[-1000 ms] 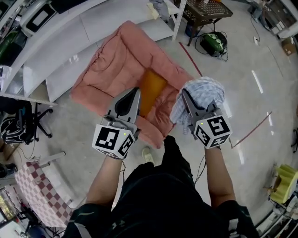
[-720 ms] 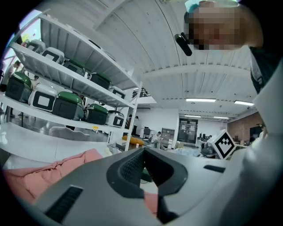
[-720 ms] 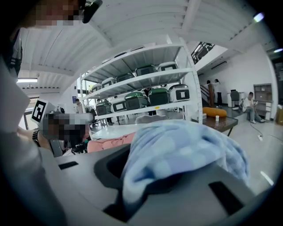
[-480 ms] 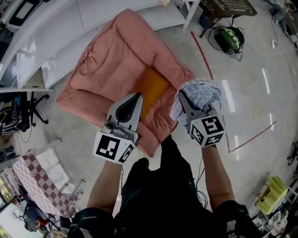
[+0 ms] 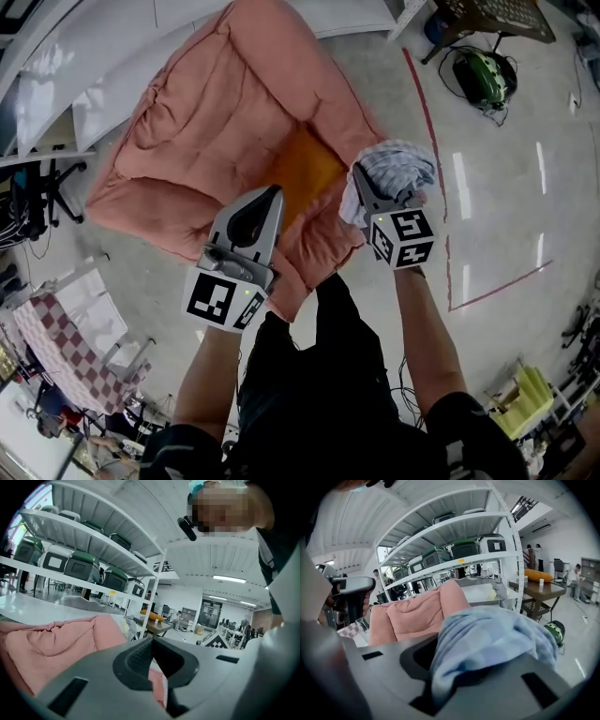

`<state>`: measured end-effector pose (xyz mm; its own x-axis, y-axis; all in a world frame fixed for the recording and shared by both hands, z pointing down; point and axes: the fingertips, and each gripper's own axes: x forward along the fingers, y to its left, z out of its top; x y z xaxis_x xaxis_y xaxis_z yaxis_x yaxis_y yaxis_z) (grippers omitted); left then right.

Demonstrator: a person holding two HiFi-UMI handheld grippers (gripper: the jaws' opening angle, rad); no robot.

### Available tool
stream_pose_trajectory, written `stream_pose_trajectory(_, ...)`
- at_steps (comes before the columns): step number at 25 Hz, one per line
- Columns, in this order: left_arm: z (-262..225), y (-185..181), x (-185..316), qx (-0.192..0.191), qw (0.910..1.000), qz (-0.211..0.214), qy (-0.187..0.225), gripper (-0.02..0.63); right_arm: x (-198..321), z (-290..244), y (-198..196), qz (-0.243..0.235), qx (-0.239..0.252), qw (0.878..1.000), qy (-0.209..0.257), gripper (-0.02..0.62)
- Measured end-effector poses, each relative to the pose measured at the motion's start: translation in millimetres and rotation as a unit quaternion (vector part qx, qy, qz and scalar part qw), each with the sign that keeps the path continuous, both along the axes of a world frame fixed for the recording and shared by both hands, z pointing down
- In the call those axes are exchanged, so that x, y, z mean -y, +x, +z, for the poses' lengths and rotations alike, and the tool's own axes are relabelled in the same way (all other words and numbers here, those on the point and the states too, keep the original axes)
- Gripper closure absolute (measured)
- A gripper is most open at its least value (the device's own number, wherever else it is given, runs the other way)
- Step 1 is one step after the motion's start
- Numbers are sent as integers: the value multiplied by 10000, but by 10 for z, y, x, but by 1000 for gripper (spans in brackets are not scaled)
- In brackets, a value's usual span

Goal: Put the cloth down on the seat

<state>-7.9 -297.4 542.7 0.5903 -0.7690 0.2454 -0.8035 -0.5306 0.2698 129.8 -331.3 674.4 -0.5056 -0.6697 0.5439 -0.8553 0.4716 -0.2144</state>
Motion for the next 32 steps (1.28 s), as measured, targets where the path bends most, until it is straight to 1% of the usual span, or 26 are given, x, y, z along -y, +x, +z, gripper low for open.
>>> stream_pose_trajectory(3,127,15,80,21,9999,-56,-83,600,168,326,-40,-9,-59,9998,-203,529)
stream_pose_trajectory(8,351,-4,159,69,9993,-206,-304,600,440,930,-130,-190,-201,9980,-568,526)
stream_pose_trajectory(10,420,-35,170,75,9989,-254,-377,600,545,1126,-124,-209,-322,9974,-613,525)
stream_pose_trajectory(13,512,-69,197,93,9984,-319,-466,600,679,1342,-86,-225,-504,9969,-553,523)
stream_pose_trajectory(15,552,-69,221,94,9980,-347,-514,600,719,1464,-62,-220,-486,9966,-635,523)
stream_pose_trajectory(18,591,-57,239,76,9978,-359,-553,600,694,1692,-59,-191,-310,9933,-1094,518)
stream_pose_trajectory(19,605,-44,241,73,9978,-355,-560,600,676,1772,-50,-181,-276,9913,-1274,502)
stream_pose_trajectory(20,617,-31,243,72,9978,-347,-566,600,656,1849,-40,-164,-246,9889,-1458,462)
stream_pose_trajectory(21,627,-20,245,70,9978,-340,-570,600,633,1914,-31,-145,-210,9862,-1639,434)
stream_pose_trajectory(22,633,-13,245,69,9978,-335,-572,600,608,1960,-26,-132,-177,9835,-1794,402)
stream_pose_trajectory(23,634,-11,243,67,9978,-333,-573,600,584,1979,-22,-130,-161,9816,-1899,383)
stream_pose_trajectory(26,609,-13,236,58,9977,-335,-579,600,523,1896,-5,-147,-151,9797,-1991,352)
stream_pose_trajectory(28,577,-6,223,47,9978,-325,-580,600,471,1792,24,-133,-108,9789,-2034,340)
stream_pose_trajectory(32,527,10,146,19,9979,-293,-571,600,335,1577,134,-23,-43,9778,-2093,337)
